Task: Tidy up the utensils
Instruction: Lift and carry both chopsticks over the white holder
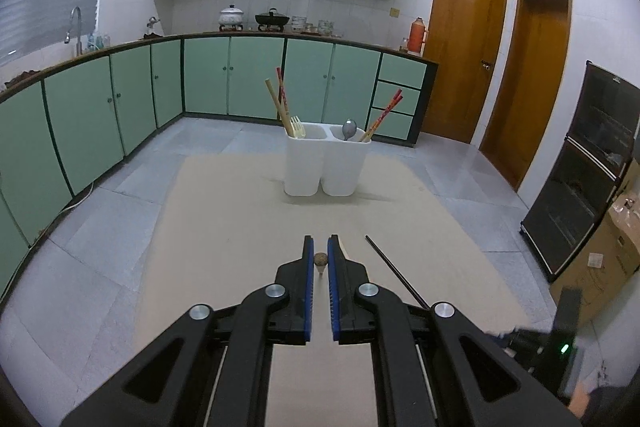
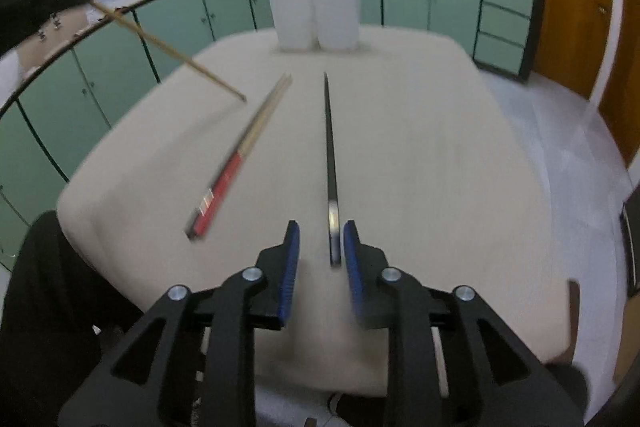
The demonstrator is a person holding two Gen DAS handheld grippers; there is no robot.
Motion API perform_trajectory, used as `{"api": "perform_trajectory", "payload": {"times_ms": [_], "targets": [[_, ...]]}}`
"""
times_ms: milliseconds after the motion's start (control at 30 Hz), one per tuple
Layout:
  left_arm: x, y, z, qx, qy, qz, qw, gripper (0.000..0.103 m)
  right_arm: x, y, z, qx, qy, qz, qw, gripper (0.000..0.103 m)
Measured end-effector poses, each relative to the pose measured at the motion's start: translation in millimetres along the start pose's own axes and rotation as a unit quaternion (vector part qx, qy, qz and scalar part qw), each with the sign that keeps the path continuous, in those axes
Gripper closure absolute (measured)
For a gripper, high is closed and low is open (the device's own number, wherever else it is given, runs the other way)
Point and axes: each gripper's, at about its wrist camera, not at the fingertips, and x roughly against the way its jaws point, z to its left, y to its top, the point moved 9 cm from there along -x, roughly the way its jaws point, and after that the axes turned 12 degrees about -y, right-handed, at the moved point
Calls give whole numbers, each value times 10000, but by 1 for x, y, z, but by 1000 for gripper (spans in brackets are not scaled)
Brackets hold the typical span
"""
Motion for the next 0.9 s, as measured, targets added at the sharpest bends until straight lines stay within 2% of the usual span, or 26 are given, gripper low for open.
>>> {"api": "perform_trajectory", "payload": {"times_ms": [167,233,400,500,700,800,900], "targets": [[-2,-5,1,39,25,3,10000,96,-11,-9,0,-129,13,71,9999,78],[-1,-7,0,51,45,-9,10000,96,-11,-6,-1,-143,35,100,9998,95],[2,-3,-3,-5,45,3,10000,97,6,7,-5,-219,104,4,9997,98],[7,7,-4,-25,1,1,10000,97,36,34,-7,-197,201,-247,9993,98],[8,22,0,-39,-109,144,9998,97,99,120,-14,147,344,-827,9959,98],[6,30,2,-85,-157,225,9996,97,113,153,-11,451,397,-890,9942,98],[1,35,6,-135,-168,315,9993,97,110,180,0,736,534,-734,9931,98]]}}
